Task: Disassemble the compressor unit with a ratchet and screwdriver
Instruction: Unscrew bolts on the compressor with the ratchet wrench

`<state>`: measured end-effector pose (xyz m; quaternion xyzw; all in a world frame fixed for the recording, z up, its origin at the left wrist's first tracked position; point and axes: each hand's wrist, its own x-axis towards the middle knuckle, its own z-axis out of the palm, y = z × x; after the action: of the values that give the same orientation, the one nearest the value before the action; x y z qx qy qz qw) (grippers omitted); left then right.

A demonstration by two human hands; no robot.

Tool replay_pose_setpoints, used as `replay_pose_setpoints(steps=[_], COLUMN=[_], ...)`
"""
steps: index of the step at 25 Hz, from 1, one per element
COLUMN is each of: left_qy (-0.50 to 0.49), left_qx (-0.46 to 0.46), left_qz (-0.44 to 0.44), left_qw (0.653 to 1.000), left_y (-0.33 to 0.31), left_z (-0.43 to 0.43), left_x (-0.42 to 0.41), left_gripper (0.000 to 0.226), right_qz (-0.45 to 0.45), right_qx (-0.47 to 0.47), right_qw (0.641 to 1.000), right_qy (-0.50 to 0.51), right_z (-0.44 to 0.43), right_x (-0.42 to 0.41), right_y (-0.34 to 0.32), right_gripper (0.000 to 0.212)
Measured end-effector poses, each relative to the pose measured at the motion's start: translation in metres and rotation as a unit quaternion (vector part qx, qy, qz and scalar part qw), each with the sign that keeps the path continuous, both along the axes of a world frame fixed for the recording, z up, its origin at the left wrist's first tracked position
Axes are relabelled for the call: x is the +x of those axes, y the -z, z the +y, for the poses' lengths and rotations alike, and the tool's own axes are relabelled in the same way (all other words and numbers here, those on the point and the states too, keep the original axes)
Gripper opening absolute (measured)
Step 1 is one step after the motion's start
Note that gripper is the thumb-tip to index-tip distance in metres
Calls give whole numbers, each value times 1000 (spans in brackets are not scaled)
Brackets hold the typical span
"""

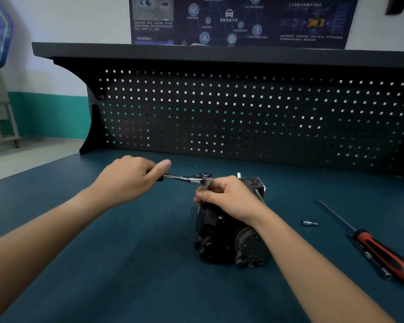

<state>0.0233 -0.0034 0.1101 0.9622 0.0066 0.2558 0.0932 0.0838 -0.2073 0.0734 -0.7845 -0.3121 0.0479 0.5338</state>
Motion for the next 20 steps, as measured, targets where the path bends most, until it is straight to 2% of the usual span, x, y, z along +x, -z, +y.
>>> replay_pose_setpoints(steps=[2, 6, 9, 11, 14, 17, 18, 20], left_qy=[1, 80, 84, 88, 79, 67, 73, 107], left_qx=[-3, -17, 98, 133, 238, 328, 339, 365], left_qz=[-65, -32, -34, -60, -47, -17, -28, -74], left_qw=[998, 996, 991, 985, 967, 942, 937, 922], left_y=[0, -3, 3, 0, -17, -27, -24, -14], left_z=[0, -10, 7, 15, 13, 2, -3, -21], left_x=[28, 73, 69, 52, 31, -1, -15, -41], left_gripper=[57, 53, 41, 47, 78, 96, 97, 78], right_qz=[4, 3, -29, -33, -15, 1, 2, 0], right_qx=[-6, -17, -63, -66, -51, -37, -36, -39], right_qw=[1000, 1000, 996, 996, 998, 999, 999, 999], right_qy=[3, 21, 54, 55, 42, 27, 22, 17], right_z=[-1, -2, -2, -3, -5, -6, -6, -6], right_x=[1, 0, 1, 1, 1, 3, 3, 4], right_y=[0, 1, 1, 1, 1, 1, 0, 0], right_gripper=[10, 9, 20, 21, 19, 16, 15, 15])
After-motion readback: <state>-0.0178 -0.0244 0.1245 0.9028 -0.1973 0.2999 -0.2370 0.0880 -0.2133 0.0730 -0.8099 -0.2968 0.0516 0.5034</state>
